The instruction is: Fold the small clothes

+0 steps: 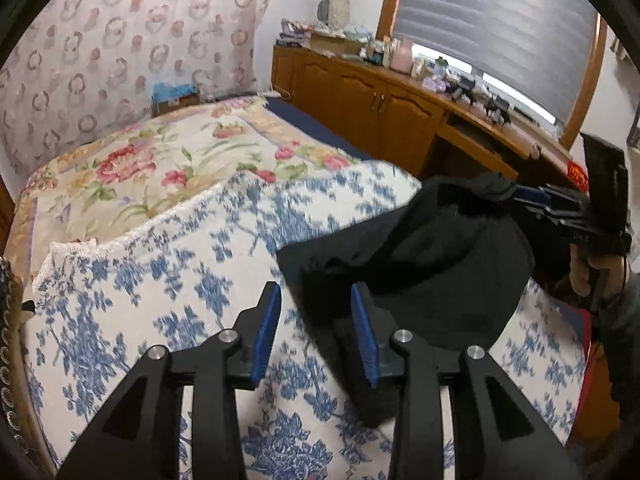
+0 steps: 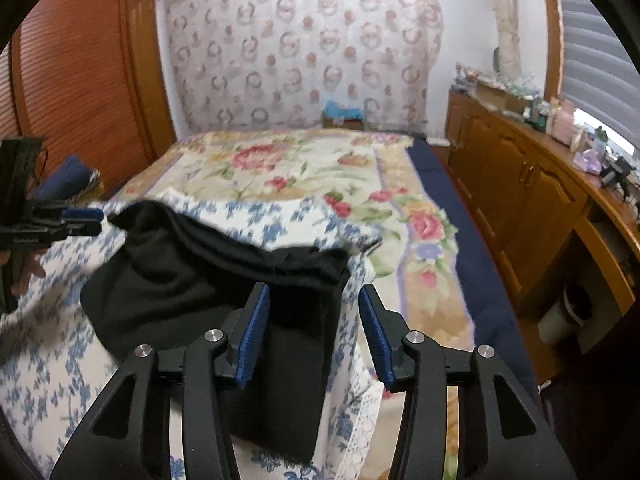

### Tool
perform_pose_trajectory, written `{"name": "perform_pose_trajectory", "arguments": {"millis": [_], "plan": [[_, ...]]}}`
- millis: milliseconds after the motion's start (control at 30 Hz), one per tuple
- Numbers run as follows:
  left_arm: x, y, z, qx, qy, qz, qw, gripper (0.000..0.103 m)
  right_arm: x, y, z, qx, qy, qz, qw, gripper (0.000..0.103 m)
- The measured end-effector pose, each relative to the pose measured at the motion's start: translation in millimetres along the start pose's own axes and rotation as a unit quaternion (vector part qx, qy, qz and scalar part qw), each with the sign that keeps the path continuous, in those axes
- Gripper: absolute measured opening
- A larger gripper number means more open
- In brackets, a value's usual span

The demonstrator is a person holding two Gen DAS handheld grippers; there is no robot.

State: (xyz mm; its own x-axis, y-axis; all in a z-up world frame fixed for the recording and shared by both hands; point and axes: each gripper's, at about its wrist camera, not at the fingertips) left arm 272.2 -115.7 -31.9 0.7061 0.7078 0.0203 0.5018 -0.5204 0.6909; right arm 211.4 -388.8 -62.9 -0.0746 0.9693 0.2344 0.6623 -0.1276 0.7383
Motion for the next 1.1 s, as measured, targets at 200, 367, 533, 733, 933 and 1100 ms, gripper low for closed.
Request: {"name": "perform_pose_trajectory", "arguments": {"millis": [200, 367, 533, 733, 933, 1100], "plan": [[0.2, -4.7, 20.5, 0.019, -0.011, -0.004, 0.9997, 0.036, -2.1, 9.8, 40.1, 0.027, 0.015, -0.007, 0.999, 0.047], [2.8, 3.3, 29.4, 0.024, -0.009, -0.005, 0.9997, 0.037, -5.6, 26.3, 58.0, 0.039, 0.044, -0.002, 0.998, 0.026], [5.2, 8.9, 29.6, 0.016, -0.005, -0.009, 0.9998, 0.037, -12.0, 40.5, 64.2, 0.033, 0.057, 0.019, 0.998, 0.003], [10.9, 8.7, 26.7, 0.009, -0.001, -0.021, 0.9997, 0.04, -13.7, 38.8, 70.2, 0.04, -0.016, 0.032, 0.999, 0.003], [12.0, 13.6, 39.1, 0.02, -0.008, -0.029, 0.9994, 0.041, -14.0, 34.9, 58.2, 0.038, -0.025, 0.034, 0.998, 0.048], [14.9, 15.5, 56.3, 0.039, -0.009, -0.036, 0.9985, 0.042, -8.4, 22.2, 49.3, 0.045, -0.005, 0.043, 0.998, 0.063]]}}
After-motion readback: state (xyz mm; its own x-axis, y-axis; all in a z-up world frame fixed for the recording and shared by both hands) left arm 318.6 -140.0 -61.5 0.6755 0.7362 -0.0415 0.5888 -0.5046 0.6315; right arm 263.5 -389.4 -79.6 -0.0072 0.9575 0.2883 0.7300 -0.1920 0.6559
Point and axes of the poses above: each gripper's, at about its wrist camera, not at the fingertips, and z roughly the way its jaws point, x to its left, y to its top, and after that the axes turned 15 degrees about z, right-handed
